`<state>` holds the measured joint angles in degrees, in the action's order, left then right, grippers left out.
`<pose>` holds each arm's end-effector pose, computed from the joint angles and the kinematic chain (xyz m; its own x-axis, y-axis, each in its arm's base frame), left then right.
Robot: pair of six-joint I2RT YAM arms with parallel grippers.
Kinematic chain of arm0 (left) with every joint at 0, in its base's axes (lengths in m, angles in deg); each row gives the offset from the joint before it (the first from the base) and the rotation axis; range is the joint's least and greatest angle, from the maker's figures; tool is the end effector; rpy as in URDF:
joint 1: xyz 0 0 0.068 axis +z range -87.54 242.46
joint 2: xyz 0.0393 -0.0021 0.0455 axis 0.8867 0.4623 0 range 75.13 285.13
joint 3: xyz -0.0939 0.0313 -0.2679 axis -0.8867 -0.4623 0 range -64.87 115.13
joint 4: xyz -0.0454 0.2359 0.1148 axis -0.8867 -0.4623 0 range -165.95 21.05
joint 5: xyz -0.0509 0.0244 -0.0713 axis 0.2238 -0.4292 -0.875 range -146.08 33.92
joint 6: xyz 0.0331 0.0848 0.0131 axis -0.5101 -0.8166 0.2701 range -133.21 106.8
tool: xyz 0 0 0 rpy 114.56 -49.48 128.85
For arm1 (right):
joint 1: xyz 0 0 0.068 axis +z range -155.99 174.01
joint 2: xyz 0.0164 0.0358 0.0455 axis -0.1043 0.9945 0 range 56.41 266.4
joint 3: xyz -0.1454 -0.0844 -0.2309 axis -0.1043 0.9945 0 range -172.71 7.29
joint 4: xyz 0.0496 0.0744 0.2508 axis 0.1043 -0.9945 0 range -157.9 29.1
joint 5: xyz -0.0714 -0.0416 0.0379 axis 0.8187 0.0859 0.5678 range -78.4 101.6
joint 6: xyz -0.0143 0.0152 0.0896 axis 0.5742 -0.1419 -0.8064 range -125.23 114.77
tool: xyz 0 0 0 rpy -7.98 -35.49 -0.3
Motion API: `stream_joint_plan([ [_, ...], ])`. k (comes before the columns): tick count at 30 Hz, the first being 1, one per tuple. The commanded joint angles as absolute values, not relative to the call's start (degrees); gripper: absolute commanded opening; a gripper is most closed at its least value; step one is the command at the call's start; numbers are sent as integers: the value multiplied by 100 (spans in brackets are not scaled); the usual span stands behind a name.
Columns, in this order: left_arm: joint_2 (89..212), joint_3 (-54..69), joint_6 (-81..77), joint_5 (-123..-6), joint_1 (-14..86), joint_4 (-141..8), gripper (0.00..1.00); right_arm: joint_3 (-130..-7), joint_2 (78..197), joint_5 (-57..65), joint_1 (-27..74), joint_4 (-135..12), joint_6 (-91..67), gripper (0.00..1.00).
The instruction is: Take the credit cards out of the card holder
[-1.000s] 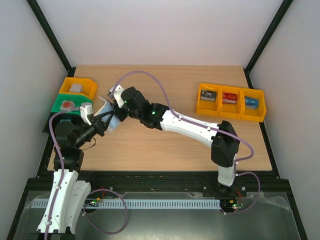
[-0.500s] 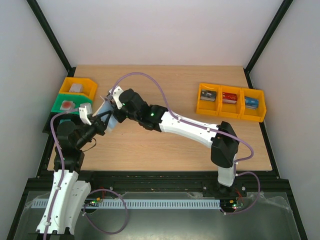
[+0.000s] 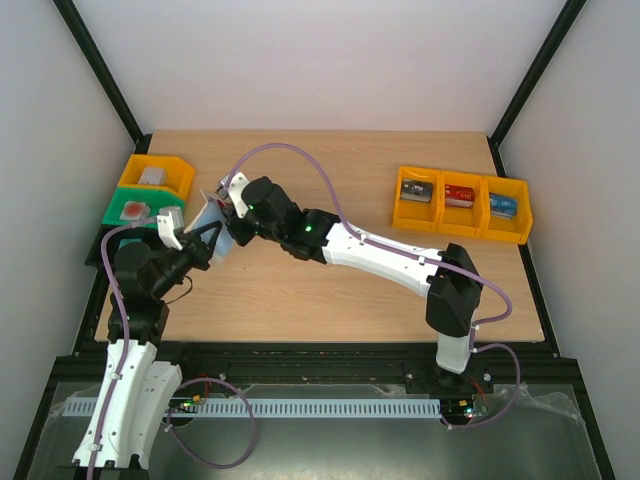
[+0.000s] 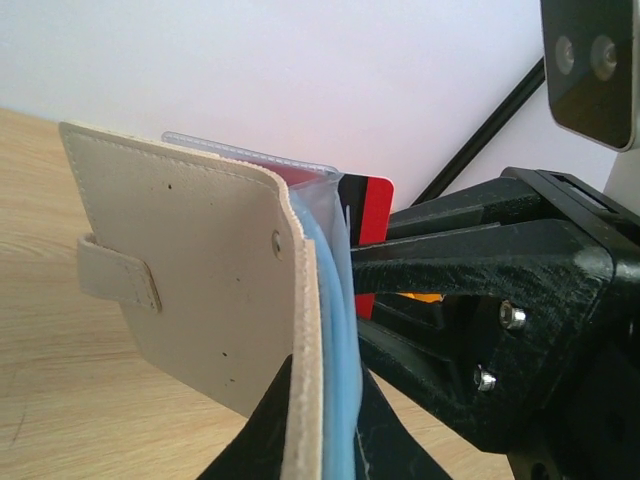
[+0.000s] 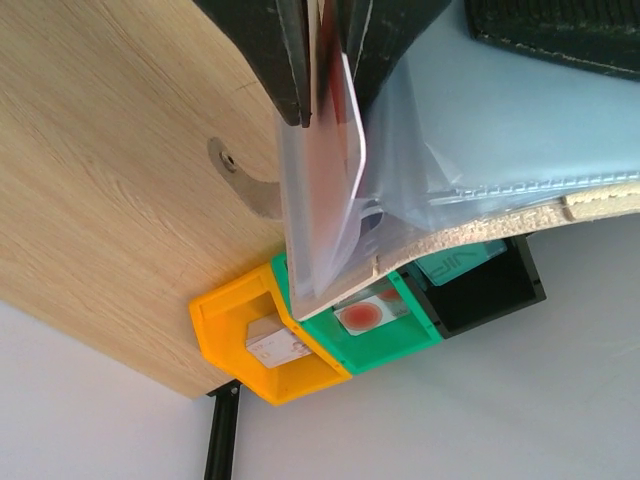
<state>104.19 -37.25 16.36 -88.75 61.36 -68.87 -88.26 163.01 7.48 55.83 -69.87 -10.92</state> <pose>0.1719 -0.0478 0.2985 -0.2948 -0.4097 -0.8633 0.4717 0.7233 -0.5044 0.2324 0.4464 0.3365 -0.2513 -0.2594 -0.9325 -0.8904 0.4396 0.1177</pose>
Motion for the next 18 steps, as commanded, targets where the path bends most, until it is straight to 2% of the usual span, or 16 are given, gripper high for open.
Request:
stream_joint_plan([
  [1,10396,-3788,1671,-8892,6118,-6806,2,-8842,16129,808,5600,-6960,-1187,9],
  [6,10378,-3788,1752,-9071,6121,-6675,2,-8874,16275,1036,5598,-6988,-1089,2],
  [9,10383,-3775,1735,-9035,6123,-6706,2,-8978,16313,1068,5598,-7056,-1126,2],
  [12,10387,-3789,1722,-8948,6123,-6753,2,-9000,16289,1162,5606,-7067,-1142,11],
  [18,10383,-3785,1719,-8968,6123,-6738,2,-8991,16266,1262,5622,-7093,-1125,8],
])
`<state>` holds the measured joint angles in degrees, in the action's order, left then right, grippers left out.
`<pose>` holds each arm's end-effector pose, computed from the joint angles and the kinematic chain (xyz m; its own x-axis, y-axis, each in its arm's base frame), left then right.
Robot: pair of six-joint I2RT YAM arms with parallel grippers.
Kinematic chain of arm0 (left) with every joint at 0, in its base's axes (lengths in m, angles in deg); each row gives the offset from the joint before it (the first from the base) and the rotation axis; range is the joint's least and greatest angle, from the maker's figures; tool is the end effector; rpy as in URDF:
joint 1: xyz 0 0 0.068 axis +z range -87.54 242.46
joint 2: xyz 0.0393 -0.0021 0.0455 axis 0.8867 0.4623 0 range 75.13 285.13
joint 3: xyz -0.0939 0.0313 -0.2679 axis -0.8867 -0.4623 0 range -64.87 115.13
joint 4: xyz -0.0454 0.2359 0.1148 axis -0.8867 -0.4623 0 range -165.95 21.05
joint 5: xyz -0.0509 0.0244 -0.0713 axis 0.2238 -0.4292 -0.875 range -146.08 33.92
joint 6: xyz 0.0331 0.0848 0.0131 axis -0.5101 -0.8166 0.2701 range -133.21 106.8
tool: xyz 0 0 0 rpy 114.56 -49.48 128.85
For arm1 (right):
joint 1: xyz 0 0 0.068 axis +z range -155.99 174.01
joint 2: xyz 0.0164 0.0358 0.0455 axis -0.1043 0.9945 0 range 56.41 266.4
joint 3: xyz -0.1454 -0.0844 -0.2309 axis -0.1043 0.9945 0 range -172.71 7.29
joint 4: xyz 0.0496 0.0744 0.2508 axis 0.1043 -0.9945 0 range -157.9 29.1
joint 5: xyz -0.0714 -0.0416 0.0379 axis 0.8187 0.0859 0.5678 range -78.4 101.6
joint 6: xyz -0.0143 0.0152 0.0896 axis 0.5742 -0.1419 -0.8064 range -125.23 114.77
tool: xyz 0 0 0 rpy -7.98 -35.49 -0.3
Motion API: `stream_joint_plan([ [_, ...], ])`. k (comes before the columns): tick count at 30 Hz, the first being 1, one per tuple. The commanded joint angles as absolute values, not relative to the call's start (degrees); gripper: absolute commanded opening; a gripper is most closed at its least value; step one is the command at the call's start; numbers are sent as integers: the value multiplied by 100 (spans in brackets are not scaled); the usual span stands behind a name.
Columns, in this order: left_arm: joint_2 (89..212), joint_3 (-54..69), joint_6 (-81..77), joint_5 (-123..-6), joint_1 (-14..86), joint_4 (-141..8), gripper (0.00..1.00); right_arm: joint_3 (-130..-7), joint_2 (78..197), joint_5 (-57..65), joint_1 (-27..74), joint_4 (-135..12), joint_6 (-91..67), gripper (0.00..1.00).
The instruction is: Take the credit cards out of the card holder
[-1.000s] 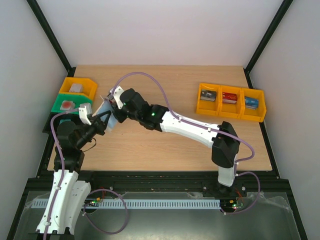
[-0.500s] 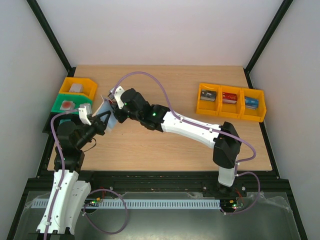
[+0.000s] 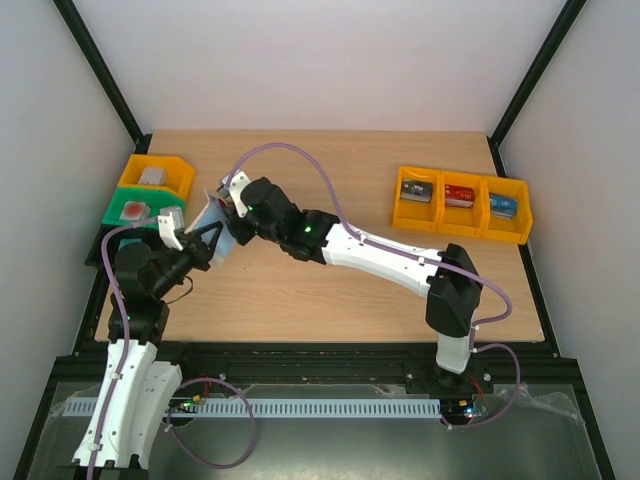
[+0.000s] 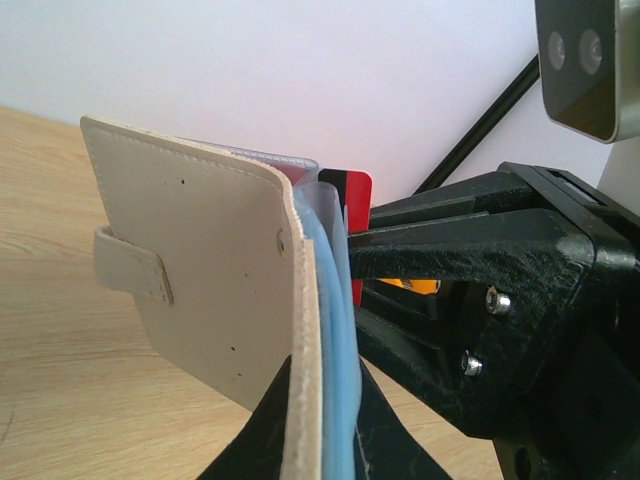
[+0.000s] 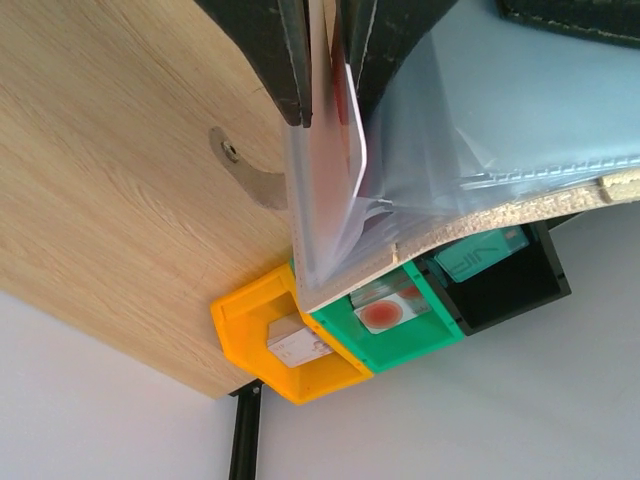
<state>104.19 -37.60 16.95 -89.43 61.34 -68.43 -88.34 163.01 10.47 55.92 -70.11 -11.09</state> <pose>0.1717 -0.0487 0.2972 -0.3034 -0.4137 -0.8584 0.4781 0.7131 -0.5127 0.2355 0.4447 0.3364 -0.2526 -0.2563 -0.9330 -0.8694 0.4833 0.1027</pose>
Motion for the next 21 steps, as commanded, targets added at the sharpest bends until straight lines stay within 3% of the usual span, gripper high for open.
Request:
stream_joint_plan([
  [1,10387,-3788,1720,-8962,6123,-6742,2,-8997,16266,1275,5631,-7099,-1120,8],
  [21,10393,-3800,1750,-8896,6123,-6780,2,-9007,16134,1168,5689,-7079,-991,29],
])
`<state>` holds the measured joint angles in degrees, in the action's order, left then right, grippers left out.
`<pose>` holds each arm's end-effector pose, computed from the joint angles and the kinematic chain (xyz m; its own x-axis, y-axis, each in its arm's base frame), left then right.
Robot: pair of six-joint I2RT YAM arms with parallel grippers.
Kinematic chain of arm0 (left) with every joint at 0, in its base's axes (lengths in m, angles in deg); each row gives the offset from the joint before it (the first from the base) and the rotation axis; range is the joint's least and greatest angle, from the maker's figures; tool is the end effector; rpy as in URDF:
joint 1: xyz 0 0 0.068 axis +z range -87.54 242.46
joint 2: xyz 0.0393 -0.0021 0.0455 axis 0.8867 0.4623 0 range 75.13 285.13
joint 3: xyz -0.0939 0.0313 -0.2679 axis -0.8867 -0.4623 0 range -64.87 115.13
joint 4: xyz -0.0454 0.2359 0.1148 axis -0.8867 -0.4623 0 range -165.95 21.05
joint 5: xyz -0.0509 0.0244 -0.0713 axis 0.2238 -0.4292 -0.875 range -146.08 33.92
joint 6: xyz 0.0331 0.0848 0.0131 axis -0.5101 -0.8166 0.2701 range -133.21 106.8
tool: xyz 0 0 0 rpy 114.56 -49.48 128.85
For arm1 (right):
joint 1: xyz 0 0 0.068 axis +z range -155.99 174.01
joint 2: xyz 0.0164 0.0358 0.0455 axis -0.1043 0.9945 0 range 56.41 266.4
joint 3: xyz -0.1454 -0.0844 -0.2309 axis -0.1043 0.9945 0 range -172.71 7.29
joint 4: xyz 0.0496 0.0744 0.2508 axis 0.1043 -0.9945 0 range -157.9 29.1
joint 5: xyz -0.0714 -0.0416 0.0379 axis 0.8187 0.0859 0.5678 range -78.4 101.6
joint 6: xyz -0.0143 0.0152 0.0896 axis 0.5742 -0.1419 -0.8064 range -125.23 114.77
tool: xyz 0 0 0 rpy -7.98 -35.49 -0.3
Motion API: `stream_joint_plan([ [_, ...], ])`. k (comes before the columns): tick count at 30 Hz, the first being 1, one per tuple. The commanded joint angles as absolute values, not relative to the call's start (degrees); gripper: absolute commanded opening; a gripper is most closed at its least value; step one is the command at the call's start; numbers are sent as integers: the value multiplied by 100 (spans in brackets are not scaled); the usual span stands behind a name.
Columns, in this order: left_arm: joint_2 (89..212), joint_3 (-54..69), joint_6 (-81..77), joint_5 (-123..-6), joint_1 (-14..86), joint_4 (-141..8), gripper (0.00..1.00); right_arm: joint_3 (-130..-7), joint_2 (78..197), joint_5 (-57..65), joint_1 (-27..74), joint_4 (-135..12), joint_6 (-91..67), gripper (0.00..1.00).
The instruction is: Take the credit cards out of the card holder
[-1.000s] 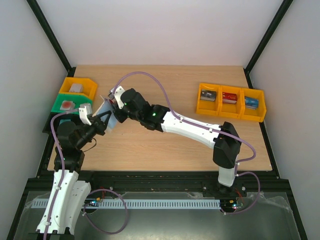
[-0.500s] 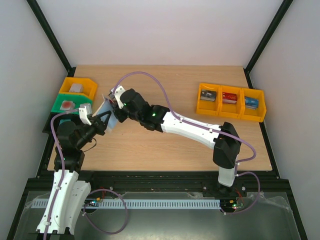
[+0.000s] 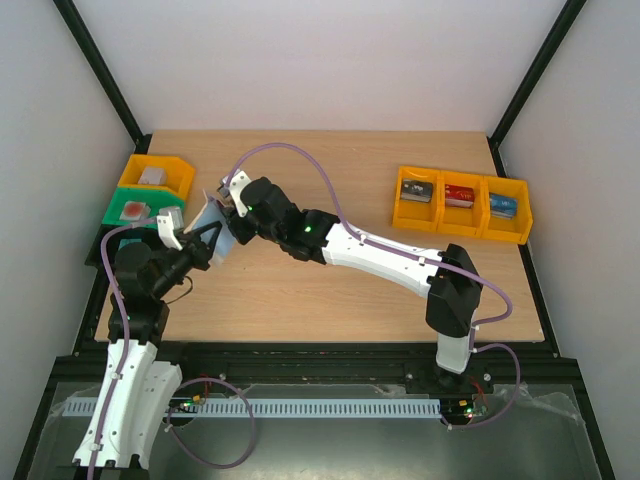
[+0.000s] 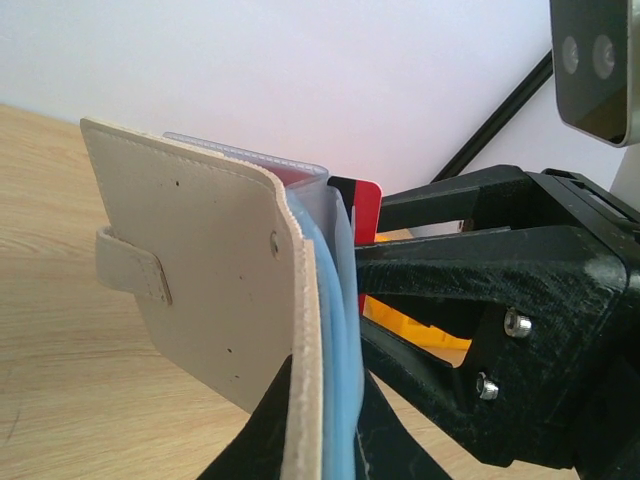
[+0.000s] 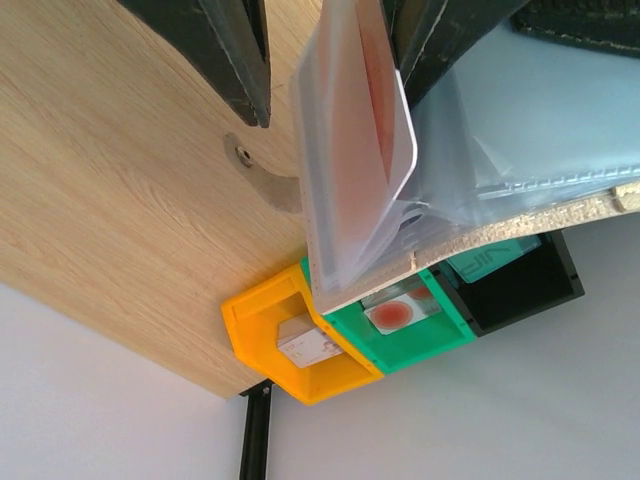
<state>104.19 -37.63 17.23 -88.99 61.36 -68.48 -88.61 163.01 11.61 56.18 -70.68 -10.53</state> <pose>0.1721 -0.0481 0.2969 -0.3035 -0.4195 -0.8555 0.4702 0.7150 -0.5174 0.2348 0.4447 0.3368 -0.2444 -0.2649 -0.9328 -0.8653 0.4938 0.0865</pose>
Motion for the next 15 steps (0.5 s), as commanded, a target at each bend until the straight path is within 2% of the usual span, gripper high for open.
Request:
stream_joint_plan([
  [1,10395,-3806,1749,-8895,6123,-6780,2,-8975,16115,1195,5704,-7056,-983,29],
  [8,10391,-3809,1740,-8896,6139,-6795,2,-8972,16109,1253,5736,-7048,-978,19],
  [15,10413,-3824,1708,-8786,6141,-6855,2,-8983,16040,1370,5815,-7074,-961,24],
])
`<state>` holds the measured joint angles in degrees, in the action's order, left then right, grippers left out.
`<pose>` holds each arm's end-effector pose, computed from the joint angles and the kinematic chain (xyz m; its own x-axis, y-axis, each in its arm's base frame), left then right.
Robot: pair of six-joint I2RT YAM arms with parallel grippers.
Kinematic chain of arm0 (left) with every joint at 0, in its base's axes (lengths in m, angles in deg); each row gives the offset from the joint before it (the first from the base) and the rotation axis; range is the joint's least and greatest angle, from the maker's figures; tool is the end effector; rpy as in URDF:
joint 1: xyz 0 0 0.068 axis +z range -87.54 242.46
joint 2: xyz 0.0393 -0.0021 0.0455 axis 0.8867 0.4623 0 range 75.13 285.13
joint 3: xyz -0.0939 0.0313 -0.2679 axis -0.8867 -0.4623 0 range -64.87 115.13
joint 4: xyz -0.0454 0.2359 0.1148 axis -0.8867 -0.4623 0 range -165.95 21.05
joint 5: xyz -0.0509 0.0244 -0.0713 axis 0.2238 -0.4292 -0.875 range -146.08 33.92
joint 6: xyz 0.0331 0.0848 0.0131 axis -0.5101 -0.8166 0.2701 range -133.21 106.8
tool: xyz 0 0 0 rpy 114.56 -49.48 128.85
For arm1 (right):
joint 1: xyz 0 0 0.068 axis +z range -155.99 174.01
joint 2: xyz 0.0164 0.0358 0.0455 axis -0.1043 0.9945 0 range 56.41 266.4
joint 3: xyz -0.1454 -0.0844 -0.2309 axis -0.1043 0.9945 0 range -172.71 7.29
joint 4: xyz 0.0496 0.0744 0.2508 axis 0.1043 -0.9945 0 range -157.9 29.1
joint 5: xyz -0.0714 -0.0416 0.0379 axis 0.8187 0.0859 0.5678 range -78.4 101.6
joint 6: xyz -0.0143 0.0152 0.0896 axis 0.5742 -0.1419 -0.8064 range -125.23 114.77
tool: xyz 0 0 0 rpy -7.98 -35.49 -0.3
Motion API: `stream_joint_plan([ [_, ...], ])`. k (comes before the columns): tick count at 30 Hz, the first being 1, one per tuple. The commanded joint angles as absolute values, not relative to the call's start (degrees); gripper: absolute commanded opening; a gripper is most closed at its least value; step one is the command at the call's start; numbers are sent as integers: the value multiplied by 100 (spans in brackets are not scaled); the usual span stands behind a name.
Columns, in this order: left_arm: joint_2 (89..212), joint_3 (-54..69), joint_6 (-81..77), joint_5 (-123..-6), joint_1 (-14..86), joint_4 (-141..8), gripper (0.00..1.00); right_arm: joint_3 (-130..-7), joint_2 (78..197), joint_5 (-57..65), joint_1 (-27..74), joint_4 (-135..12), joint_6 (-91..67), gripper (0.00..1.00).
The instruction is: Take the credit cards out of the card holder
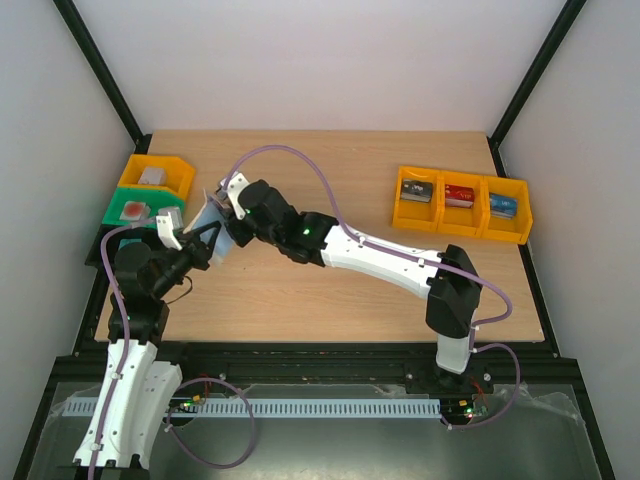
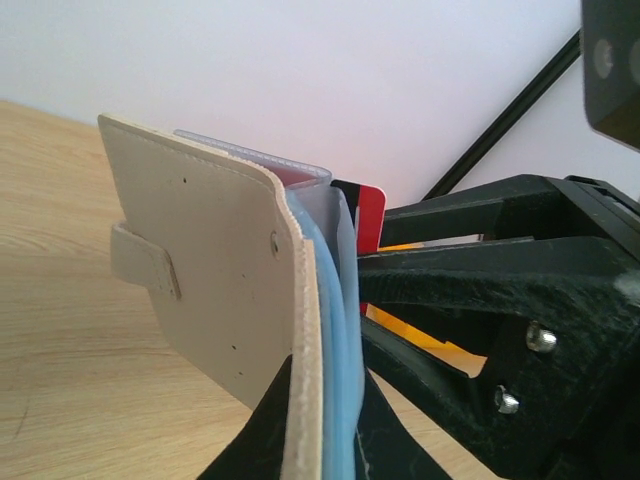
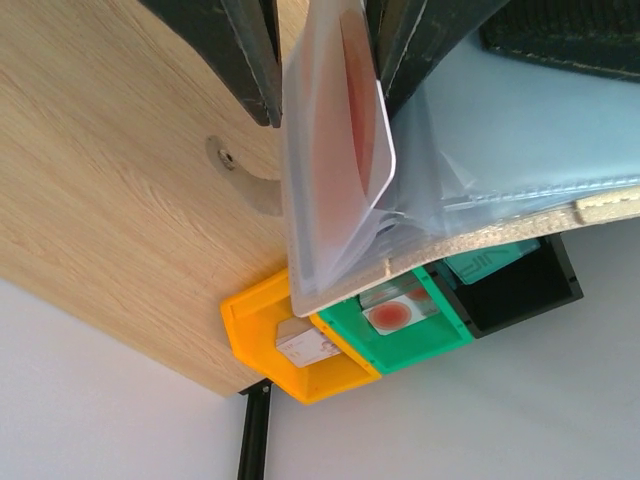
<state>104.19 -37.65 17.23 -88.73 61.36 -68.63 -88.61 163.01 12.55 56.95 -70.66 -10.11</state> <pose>0.1723 -0.0478 0.2964 -0.3042 -0.4207 -0.8547 0.4654 0.7172 -0.5187 0.2300 0.4472 0.3369 -0.2337 -0.2702 -0.9340 -0.8665 0.4937 0.0740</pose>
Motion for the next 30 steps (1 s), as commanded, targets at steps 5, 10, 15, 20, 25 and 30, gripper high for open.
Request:
stream_joint_plan([
  [5,10403,-3790,1698,-8786,6141,-6887,2,-8983,16038,1447,5865,-7092,-898,17],
  [10,10404,-3796,1663,-8781,6150,-6903,2,-9026,16083,1454,5887,-7127,-878,10],
  [15,10400,-3810,1656,-8715,6150,-6923,2,-9036,16050,1530,5889,-7157,-877,2],
  [20,10437,-3822,1515,-8294,6150,-7208,2,-9105,16029,1329,5906,-7238,-883,2],
  [25,10472,-3811,1352,-7937,6166,-7478,2,-9261,16041,945,5953,-7413,-900,2],
  [30,10475,-3836,1367,-7876,6185,-7501,2,-9284,16004,847,5975,-7482,-939,2],
])
